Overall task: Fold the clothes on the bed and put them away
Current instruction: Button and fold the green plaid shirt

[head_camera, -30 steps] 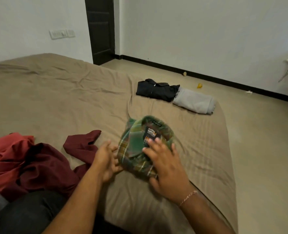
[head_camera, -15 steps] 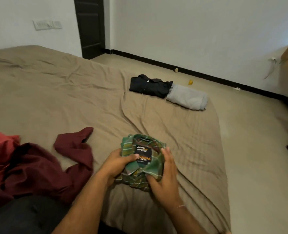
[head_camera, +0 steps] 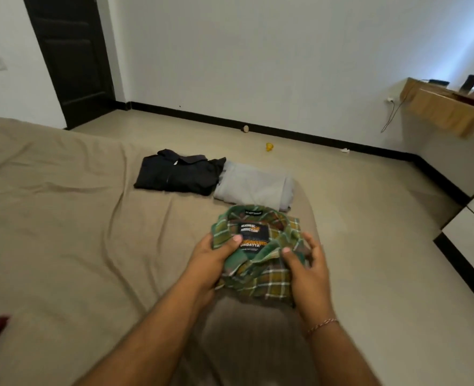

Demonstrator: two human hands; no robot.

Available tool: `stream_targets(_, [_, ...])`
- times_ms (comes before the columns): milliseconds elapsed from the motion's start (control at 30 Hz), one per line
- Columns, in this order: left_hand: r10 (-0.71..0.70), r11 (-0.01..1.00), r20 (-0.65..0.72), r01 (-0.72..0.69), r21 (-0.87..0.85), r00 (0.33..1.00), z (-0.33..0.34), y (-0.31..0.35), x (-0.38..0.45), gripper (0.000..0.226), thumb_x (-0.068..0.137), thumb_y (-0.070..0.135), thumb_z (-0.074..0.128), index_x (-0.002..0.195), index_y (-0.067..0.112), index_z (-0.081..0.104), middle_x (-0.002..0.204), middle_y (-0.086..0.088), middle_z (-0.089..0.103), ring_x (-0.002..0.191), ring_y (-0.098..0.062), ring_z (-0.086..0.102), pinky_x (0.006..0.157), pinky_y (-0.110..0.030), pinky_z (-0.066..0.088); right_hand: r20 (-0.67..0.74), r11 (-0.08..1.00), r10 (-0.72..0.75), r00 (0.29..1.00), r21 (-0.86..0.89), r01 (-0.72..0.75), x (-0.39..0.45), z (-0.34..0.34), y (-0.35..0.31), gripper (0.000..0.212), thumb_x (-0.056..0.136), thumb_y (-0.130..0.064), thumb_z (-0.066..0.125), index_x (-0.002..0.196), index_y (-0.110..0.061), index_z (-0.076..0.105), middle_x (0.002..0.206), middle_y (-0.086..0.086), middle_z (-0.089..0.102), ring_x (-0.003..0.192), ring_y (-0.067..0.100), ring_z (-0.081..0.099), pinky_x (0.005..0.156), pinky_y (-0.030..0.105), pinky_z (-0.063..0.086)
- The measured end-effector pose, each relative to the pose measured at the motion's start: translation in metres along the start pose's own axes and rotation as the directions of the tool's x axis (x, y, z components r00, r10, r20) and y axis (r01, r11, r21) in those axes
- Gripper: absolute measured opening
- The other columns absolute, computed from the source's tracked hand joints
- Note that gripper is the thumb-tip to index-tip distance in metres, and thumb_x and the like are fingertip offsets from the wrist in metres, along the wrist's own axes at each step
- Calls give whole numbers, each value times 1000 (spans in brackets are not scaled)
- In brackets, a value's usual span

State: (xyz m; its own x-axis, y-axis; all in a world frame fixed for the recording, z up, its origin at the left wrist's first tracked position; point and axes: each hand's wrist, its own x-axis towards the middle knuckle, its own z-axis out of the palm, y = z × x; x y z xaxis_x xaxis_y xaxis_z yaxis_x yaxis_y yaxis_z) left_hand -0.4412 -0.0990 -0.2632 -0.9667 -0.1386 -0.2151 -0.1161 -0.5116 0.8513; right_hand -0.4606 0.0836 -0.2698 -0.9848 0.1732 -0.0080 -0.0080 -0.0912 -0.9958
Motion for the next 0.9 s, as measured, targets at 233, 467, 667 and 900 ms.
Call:
stream_targets(233, [78, 918, -158, -9, 396, 984, 66, -24, 182, 43, 86, 33, 84, 119, 10, 69, 107, -13, 78, 103, -35, 75, 94, -54, 59, -81, 851, -152, 985, -517, 89, 170, -17, 15, 53, 98, -21, 63, 147, -30, 48, 143, 2, 60, 127, 25, 58, 103, 34, 45])
stream_targets(467, [389, 149, 312, -394, 907, 867, 54, -76, 202, 68, 99, 49, 34, 164, 29, 25, 170, 3, 26, 155, -14, 24, 127, -39, 24, 181, 346, -378, 908, -882, 320, 173, 5, 58, 67, 98, -55, 26, 160, -32, 33, 166, 4, 34, 150, 29, 34, 118, 57, 33])
stream_targets(667, [169, 66, 292, -306, 950, 941, 48, -99, 222, 64, 103, 48, 29, 165, 35, 21, 174, 0, 12, 156, -20, 24, 126, -45, 23, 136, 292, -263, 955, -932, 213, 182, -3, 101, 70, 94, -57, 22, 158, -35, 36, 165, 8, 36, 150, 31, 34, 118, 58, 32])
stream_targets(900, [132, 645, 228, -258, 719, 965, 31, -46, 175, 63, 102, 45, 55, 160, 30, 35, 167, 8, 31, 152, -2, 28, 126, -27, 24, 162, 405, -253, 954, -878, 256, 153, -1, 47, 75, 96, -64, 20, 164, -35, 14, 172, 2, 19, 157, 26, 21, 122, 64, 20])
